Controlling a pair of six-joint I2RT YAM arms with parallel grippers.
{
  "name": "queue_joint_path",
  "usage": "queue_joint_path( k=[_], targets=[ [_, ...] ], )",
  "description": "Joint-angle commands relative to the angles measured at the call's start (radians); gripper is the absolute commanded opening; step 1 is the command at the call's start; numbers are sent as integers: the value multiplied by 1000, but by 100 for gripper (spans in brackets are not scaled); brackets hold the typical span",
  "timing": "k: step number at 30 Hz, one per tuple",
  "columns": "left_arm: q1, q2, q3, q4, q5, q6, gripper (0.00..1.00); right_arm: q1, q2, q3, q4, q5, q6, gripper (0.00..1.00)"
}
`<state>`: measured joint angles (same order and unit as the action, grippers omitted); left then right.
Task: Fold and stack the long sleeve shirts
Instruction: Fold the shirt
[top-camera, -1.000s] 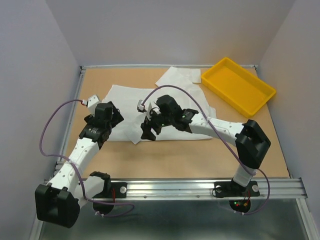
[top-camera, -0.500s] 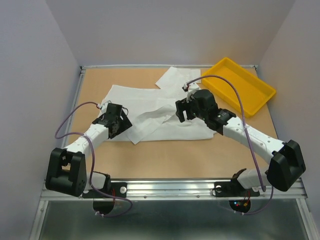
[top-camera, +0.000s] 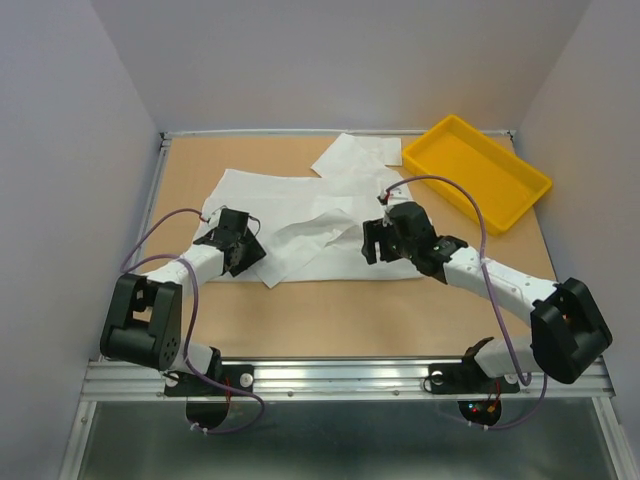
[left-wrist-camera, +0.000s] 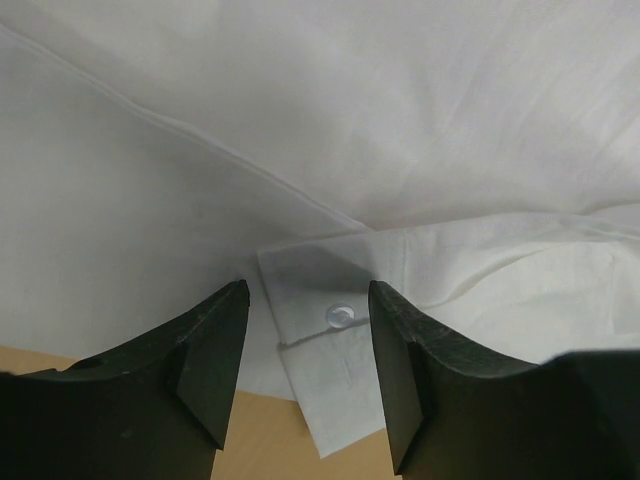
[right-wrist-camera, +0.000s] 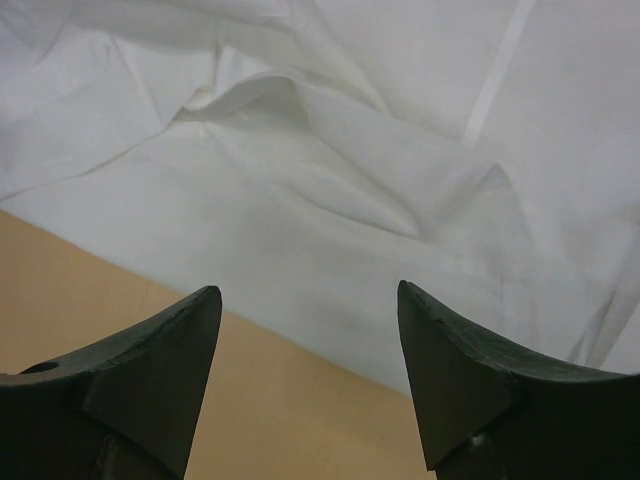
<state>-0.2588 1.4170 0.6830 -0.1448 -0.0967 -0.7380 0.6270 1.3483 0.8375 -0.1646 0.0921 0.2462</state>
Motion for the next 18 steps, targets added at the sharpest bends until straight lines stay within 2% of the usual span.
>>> queue_joint_path(
  k=[1, 7, 8, 10, 11, 14, 15, 18],
  targets=[
    [0, 20, -8, 24, 6, -3, 62, -32, -5, -60, 85, 21, 90, 75],
    [-3, 36, -5, 28, -1, -1, 54, -49, 15, -118, 131, 17, 139, 72],
    [-3, 37, -5, 30, 0, -1, 49, -52, 21, -124, 140, 20, 146, 70],
    [-7, 34, -5, 30, 0, -1, 47, -59, 31, -143, 146, 26, 166, 69],
    [-7, 33, -5, 30, -1, 0, 41, -61, 34, -150, 152, 32, 172, 68],
    [-8, 28, 4, 28, -5, 6, 38, -69, 49, -178, 155, 29, 199, 65],
    [-10, 28, 6, 30, -6, 8, 33, -70, 54, -187, 155, 28, 203, 65],
    [-10, 40, 15, 27, -11, 19, 30, -79, 66, -218, 200, 23, 225, 63]
  ],
)
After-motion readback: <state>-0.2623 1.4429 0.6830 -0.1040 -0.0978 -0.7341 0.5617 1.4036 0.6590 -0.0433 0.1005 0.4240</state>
